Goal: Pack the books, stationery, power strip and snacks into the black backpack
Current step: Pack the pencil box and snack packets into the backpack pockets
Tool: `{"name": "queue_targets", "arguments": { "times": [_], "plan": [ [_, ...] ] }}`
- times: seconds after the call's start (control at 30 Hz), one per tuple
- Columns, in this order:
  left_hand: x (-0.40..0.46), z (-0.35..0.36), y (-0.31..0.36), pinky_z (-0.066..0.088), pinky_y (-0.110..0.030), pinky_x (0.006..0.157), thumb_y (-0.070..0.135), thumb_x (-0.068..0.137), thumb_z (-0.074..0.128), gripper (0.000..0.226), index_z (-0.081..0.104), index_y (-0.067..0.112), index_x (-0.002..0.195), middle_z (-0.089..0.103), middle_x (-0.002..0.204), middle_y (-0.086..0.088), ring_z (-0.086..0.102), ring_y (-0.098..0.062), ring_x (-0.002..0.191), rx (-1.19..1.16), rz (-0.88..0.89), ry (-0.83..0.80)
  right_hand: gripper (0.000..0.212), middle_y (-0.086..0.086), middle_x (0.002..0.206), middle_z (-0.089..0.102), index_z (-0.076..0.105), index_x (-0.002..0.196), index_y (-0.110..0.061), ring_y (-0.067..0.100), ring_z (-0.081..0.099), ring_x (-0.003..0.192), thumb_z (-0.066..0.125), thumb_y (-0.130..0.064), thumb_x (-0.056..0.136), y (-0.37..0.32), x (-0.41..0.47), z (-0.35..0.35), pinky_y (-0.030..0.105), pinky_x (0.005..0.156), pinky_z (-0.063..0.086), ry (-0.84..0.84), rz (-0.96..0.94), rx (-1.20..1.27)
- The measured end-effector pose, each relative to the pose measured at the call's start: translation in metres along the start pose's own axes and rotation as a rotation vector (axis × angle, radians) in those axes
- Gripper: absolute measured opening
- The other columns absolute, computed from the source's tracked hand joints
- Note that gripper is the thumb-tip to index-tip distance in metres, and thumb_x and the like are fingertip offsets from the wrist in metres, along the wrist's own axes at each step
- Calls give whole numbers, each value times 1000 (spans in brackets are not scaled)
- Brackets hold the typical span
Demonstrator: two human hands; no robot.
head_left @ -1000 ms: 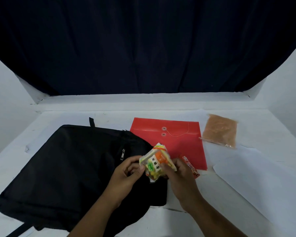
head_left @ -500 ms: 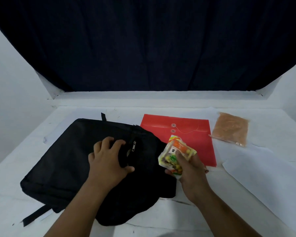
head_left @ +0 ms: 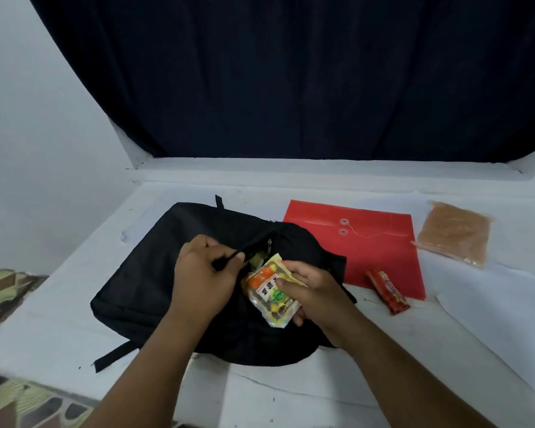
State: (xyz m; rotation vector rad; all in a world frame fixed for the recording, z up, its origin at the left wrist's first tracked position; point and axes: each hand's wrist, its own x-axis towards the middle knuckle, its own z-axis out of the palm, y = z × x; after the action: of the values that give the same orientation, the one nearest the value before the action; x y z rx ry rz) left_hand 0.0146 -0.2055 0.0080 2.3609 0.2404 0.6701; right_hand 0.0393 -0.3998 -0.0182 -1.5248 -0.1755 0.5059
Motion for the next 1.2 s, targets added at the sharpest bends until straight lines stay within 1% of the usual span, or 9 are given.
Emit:
{"name": "queue_targets", "arguments": {
  "times": [0.23, 0.37, 0.5, 0.57, 0.73, 0.83, 0.9, 1.03, 1.2],
  "plan": [
    [14, -27, 1, 46, -13, 69, 14, 88, 74, 17, 75, 20, 72, 70, 74, 10, 66, -5, 77, -183, -81, -28, 19, 0, 99, 74, 66, 108, -24, 7, 68, 74, 71, -23, 90, -22, 31, 28, 15, 52, 43, 82, 70, -97],
    [25, -39, -5, 45, -28, 66, 11, 92, 67, 25, 75, 17, 70, 66, 63, 10, 59, -5, 64, -397, -239, -98, 26, 4, 105, 73, 65, 114, -18, 14, 72, 81, 72, -19, 89, -17, 40, 39, 27, 63, 53, 186, 51, -8],
    [36, -48, -7, 44, -29, 68, 10, 91, 69, 23, 76, 13, 69, 67, 64, 6, 59, -8, 65, -501, -287, -147, 43, -5, 120, 70, 63, 129, -26, 14, 68, 108, 69, -8, 91, -22, 43, 43, 31, 94, 55, -122, 53, 4],
    [43, -52, -6, 49, -31, 70, 10, 89, 71, 20, 78, 14, 71, 73, 70, 2, 66, -11, 69, -555, -318, -152, 52, -5, 122, 69, 61, 130, -25, 12, 66, 110, 72, 0, 86, -25, 48, 46, 26, 94, 53, -150, 14, -10],
    [57, -53, -11, 56, -37, 83, 10, 86, 75, 16, 81, 19, 73, 77, 79, -2, 74, -20, 83, -624, -363, -182, 39, -6, 88, 69, 60, 94, -21, 6, 65, 79, 88, -15, 67, -24, 60, 56, 22, 66, 51, 362, -174, -408],
    [61, -51, -14, 55, -34, 79, 8, 85, 74, 25, 80, 25, 68, 77, 76, 0, 73, -15, 78, -666, -365, -199, 37, -2, 80, 64, 60, 83, -16, 14, 61, 71, 91, -23, 63, -23, 61, 63, 33, 64, 52, 476, -161, -588],
    [63, -50, -16, 55, -33, 78, 6, 86, 73, 28, 79, 25, 65, 76, 75, -1, 71, -16, 74, -722, -386, -226, 31, 3, 83, 67, 64, 87, -14, 15, 63, 74, 89, -20, 69, -25, 62, 63, 37, 73, 55, 444, -117, -592],
    [70, -44, -26, 49, -34, 73, 6, 89, 68, 32, 74, 22, 63, 68, 72, -3, 62, -20, 72, -758, -405, -330, 29, -1, 110, 72, 65, 120, -12, 1, 65, 107, 63, 0, 93, -28, 55, 61, 20, 95, 51, -29, -63, -294],
    [76, -27, -40, 40, -34, 64, 10, 92, 64, 21, 64, 12, 71, 57, 67, -6, 50, -20, 63, -639, -347, -462, 28, -2, 107, 74, 69, 116, -10, 4, 69, 100, 59, 3, 94, -18, 41, 59, 17, 84, 52, 298, -135, -260]
  ]
}}
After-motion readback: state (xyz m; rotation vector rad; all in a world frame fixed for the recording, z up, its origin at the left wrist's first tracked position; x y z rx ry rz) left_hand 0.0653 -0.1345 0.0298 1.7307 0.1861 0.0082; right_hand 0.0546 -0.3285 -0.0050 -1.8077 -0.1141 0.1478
